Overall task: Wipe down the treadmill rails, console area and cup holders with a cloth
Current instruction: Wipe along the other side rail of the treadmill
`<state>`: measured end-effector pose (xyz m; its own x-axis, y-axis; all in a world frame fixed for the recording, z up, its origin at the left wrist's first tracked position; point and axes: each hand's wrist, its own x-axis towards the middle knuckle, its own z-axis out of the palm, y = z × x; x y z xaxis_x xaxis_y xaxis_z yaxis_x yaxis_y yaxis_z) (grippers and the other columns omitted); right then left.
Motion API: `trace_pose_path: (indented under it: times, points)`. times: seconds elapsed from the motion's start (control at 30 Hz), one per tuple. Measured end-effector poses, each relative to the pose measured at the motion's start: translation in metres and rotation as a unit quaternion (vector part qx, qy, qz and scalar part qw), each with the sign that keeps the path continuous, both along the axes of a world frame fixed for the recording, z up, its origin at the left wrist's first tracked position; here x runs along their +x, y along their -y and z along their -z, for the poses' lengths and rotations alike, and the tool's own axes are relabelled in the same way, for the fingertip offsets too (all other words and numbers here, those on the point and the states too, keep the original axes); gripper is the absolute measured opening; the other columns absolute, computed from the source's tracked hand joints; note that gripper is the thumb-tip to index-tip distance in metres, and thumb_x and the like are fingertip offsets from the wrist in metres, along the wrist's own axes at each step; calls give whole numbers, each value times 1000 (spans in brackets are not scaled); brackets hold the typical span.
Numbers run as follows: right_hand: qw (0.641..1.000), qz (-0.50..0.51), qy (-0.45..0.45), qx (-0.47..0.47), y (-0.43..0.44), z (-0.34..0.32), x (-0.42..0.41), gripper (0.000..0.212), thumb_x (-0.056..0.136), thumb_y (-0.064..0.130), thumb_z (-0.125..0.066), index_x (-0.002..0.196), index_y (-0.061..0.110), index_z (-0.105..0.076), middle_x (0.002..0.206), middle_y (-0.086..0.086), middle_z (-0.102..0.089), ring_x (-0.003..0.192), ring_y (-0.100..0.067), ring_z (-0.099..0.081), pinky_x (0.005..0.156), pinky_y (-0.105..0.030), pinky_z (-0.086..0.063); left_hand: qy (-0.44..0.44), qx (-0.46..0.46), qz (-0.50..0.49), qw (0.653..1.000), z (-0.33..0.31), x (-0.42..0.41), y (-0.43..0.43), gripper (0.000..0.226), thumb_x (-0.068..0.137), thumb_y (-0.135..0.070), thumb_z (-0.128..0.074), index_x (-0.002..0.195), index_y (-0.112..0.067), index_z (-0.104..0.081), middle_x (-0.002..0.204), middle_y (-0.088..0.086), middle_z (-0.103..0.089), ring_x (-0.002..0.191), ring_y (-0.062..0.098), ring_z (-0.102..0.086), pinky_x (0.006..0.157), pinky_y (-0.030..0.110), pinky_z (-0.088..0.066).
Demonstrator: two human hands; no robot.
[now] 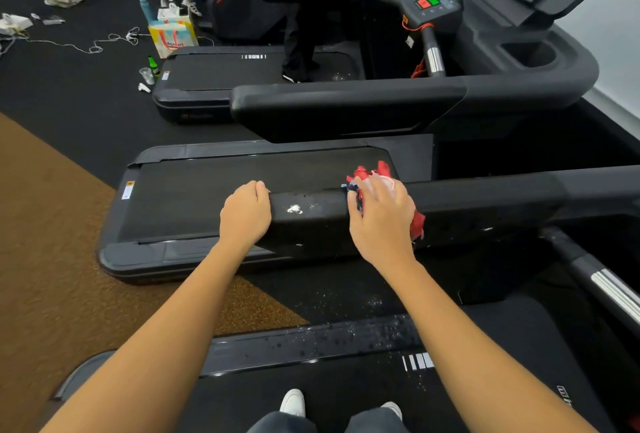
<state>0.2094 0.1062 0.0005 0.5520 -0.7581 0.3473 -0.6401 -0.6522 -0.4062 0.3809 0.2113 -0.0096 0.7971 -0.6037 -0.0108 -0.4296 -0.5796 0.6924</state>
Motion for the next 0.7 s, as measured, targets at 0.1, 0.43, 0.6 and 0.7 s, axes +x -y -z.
trace_pose_path:
  times: [0.1, 0.43, 0.6, 0.7]
  points:
    - [1000, -25, -13, 5, -17, -2, 27, 35, 93, 40, -30, 101, 20, -58, 100, 2, -58, 103, -21, -47, 89, -40, -42, -3, -20, -5, 1000, 2, 0, -1, 42, 99, -25, -24, 90, -5, -60, 87, 11, -60, 82, 24, -54, 75, 35, -42]
    - [979, -201, -26, -17, -46, 1, 51, 35, 94, 37, -39, 123, 24, -55, 124, 2, -56, 116, -19, -46, 97, -37, -35, -39, -101, -26, 994, -2, -6, -5, 61, 100, -40, -9, 97, -11, -62, 87, -2, -61, 86, 15, -54, 91, 39, -41]
    - [993, -117, 5, -10, -24, 2, 31, 25, 94, 33, -46, 111, 21, -59, 114, 0, -60, 109, -18, -51, 93, -33, -37, -52, -100, -31, 993, -4, -8, -6, 59, 99, -43, -10, 114, -14, -59, 102, 2, -60, 105, 21, -52, 101, 44, -36]
    - [996, -76, -40, -12, -30, -2, 50, 25, 94, 35, -44, 107, 20, -61, 106, 0, -61, 105, -19, -50, 91, -35, -38, -54, -104, -30, 993, -2, -6, -6, 58, 99, -44, -11, 111, -15, -59, 94, 2, -61, 98, 22, -56, 96, 43, -40]
